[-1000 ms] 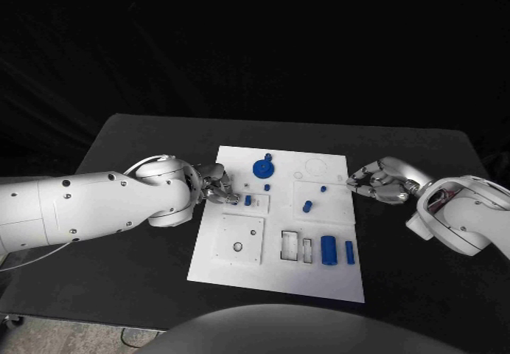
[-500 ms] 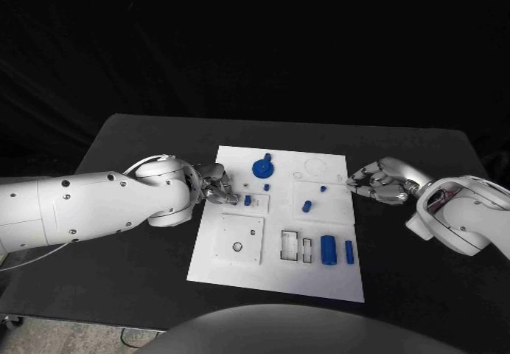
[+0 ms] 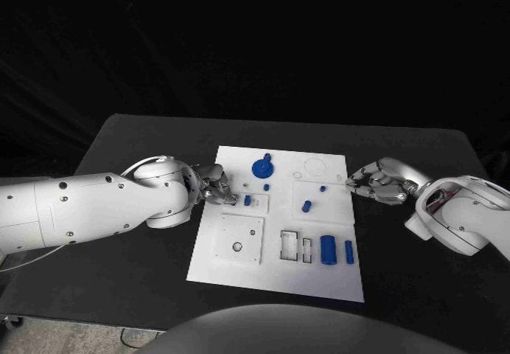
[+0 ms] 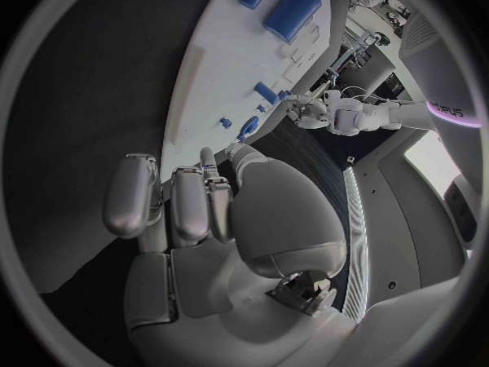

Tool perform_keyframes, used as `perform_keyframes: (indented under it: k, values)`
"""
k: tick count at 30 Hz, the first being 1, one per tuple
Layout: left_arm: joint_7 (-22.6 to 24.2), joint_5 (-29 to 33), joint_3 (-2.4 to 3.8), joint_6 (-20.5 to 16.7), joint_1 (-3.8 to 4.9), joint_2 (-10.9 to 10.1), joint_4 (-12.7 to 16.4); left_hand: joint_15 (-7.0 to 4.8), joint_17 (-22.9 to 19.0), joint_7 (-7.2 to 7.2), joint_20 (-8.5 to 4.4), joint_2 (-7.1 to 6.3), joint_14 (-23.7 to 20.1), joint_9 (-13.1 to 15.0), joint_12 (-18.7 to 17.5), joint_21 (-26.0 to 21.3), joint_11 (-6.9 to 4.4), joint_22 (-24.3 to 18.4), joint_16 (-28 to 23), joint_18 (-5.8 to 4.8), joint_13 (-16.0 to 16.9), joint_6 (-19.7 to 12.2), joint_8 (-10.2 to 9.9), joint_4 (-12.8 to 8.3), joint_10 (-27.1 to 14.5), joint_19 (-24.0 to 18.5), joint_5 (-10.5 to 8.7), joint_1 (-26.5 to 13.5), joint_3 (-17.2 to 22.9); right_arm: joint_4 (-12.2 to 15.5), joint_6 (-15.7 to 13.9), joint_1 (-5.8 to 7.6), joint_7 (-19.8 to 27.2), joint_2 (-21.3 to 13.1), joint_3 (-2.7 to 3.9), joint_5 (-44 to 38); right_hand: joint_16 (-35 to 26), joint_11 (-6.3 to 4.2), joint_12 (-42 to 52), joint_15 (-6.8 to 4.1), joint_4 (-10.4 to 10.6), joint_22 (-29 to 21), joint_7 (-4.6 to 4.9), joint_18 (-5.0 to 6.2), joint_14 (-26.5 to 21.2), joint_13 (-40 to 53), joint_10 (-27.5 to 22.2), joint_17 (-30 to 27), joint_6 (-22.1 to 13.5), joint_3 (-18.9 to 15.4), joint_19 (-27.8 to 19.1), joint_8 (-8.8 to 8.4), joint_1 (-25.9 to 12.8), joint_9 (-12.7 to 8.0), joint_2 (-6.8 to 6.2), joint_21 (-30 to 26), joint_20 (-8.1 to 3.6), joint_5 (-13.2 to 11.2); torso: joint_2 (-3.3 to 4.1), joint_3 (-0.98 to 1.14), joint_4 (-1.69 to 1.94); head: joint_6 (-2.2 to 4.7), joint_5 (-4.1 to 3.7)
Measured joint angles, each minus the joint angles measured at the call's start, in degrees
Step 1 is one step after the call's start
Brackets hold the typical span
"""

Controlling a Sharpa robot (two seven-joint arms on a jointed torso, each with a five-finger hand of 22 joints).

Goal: Assemble the parts on the task board

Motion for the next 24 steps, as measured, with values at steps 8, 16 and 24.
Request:
perform_keyframes:
  k: [8, 16, 24]
  values:
    - [0.02, -0.12, 0.00, -0.14, -0.04, -0.13, 0.06, 0.00, 0.00, 0.00, 0.00, 0.00, 0.00, 0.00, 0.00, 0.00, 0.00, -0.01, 0.00, 0.00, 0.00, 0.00, 0.11, 0.00, 0.00, 0.00, -0.27, -0.01, 0.00, -0.08, 0.00, -0.01, -0.01, 0.01, 0.00, 0.00, -0.12, 0.00, 0.02, 0.00, 0.00, 0.00, 0.21, 0.00, 0.00, 0.00, 0.00, -0.13, 0.21, 0.00, 0.00, 0.00, 0.11, 0.08, -0.12, -0.27, 0.00, 0.00, 0.01, 0.01, 0.05, 0.00, -0.18]
    - [0.01, -0.13, 0.25, -0.17, -0.18, -0.18, 0.11, 0.00, 0.00, 0.00, 0.00, -0.24, 0.00, 0.02, 0.00, 0.00, 0.00, -0.01, 0.00, 0.00, -0.01, 0.01, 0.21, -0.08, 0.00, 0.00, -0.28, 0.22, 0.08, -0.17, 0.00, -0.05, -0.02, 0.08, 0.00, 0.00, -0.23, 0.00, 0.05, 0.00, 0.00, 0.04, 0.21, 0.00, 0.00, 0.00, -0.01, -0.21, 0.21, 0.00, -0.21, 0.00, 0.22, 0.08, -0.24, -0.27, 0.21, 0.00, 0.02, -0.01, 0.05, 0.00, -0.19]
    - [-0.01, -0.12, 0.31, -0.50, -0.27, -0.25, 0.29, 0.00, -0.01, 0.01, 0.00, -0.24, 0.00, 0.01, 0.00, 0.00, 0.00, -0.01, 0.00, -0.01, -0.01, 0.01, 0.21, 0.00, 0.00, 0.00, -0.28, 0.22, 0.31, -0.20, 0.00, -0.06, -0.02, 0.10, 0.00, 0.00, -0.23, 0.00, -0.25, 0.00, 0.00, 0.04, 0.21, 0.00, 0.00, 0.00, -0.01, -0.31, 0.21, 0.00, -0.21, 0.00, 0.22, 0.07, -0.24, -0.66, 0.21, 0.00, 0.02, -0.01, 0.05, 0.00, -0.14]
